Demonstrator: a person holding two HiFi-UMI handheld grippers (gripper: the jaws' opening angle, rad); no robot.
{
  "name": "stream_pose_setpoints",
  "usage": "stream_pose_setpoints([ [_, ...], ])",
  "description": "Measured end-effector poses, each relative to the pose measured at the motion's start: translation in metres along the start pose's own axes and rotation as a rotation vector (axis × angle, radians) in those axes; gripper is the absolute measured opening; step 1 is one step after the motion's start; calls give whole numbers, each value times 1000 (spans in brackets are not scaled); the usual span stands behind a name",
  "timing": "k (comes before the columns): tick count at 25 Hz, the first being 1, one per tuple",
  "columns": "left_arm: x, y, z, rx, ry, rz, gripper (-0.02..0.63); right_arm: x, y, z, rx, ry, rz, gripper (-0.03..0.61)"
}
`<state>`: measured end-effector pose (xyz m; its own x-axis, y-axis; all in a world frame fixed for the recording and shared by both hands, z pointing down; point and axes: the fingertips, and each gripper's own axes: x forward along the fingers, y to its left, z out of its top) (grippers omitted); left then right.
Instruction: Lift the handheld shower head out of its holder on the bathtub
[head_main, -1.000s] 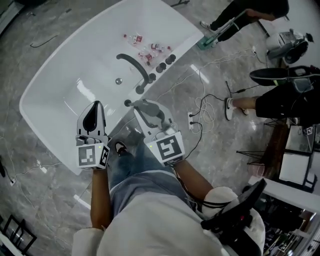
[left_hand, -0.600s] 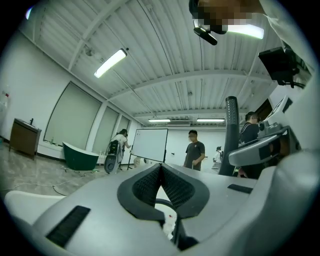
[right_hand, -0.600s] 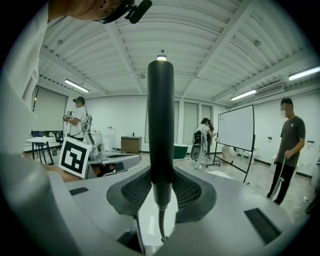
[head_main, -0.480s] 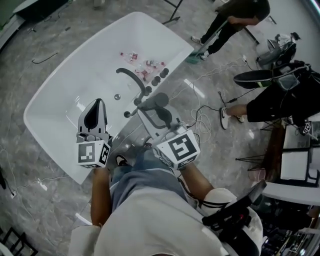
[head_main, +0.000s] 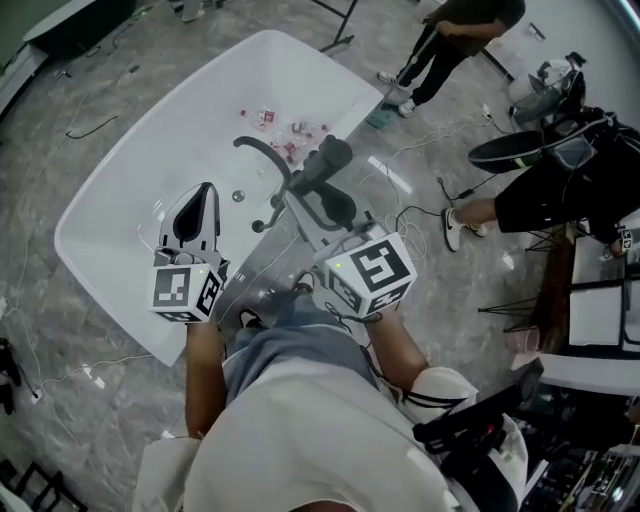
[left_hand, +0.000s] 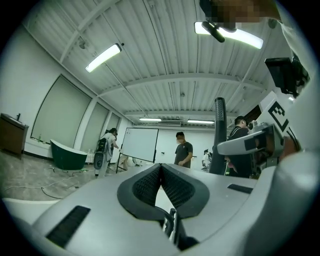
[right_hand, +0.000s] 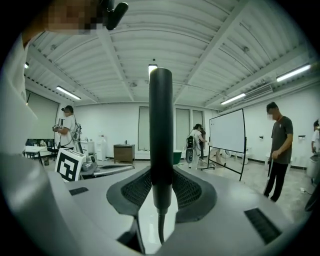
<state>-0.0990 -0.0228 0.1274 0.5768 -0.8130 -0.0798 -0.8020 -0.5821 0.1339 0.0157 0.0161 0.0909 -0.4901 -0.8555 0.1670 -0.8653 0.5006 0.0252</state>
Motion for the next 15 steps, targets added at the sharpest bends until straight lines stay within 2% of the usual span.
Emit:
stream_pose_setpoints([
  [6, -7, -15, -5, -2, 48, -36, 18, -6, 8, -25, 41, 20, 4, 133],
  [15, -22, -21, -21, -23, 75, -46, 18, -5, 15, -47, 33, 58, 2, 133],
])
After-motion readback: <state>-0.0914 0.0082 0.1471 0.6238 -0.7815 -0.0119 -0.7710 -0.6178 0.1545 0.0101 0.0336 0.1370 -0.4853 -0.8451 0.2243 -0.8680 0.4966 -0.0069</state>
